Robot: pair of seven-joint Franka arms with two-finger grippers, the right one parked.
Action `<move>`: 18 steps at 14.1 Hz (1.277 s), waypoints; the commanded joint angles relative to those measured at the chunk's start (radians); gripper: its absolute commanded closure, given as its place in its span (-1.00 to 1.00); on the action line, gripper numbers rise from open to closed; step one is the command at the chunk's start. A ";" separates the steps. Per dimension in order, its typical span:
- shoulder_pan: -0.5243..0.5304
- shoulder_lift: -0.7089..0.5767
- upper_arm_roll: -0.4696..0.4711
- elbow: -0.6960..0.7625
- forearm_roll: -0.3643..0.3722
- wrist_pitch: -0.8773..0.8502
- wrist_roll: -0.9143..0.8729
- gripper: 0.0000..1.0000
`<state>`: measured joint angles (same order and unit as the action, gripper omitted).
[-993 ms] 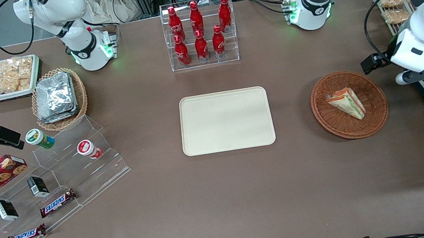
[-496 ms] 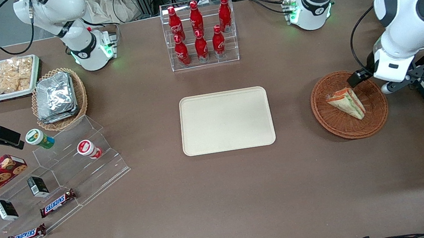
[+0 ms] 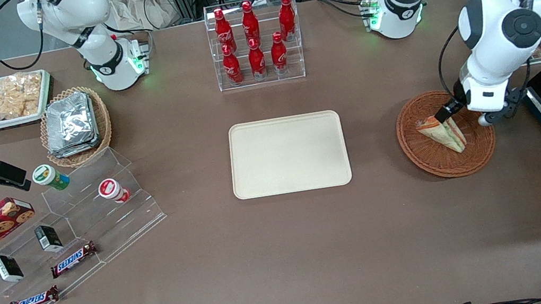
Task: Place sandwich from basket to tray
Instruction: 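Lower the open left gripper around the sandwich's crust edge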
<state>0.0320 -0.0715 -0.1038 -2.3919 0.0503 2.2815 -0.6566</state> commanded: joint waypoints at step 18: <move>0.052 0.168 0.007 -0.113 0.023 0.291 -0.055 0.04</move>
<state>0.0808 0.0908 -0.0941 -2.4964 0.0559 2.5463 -0.6976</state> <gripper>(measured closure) 0.066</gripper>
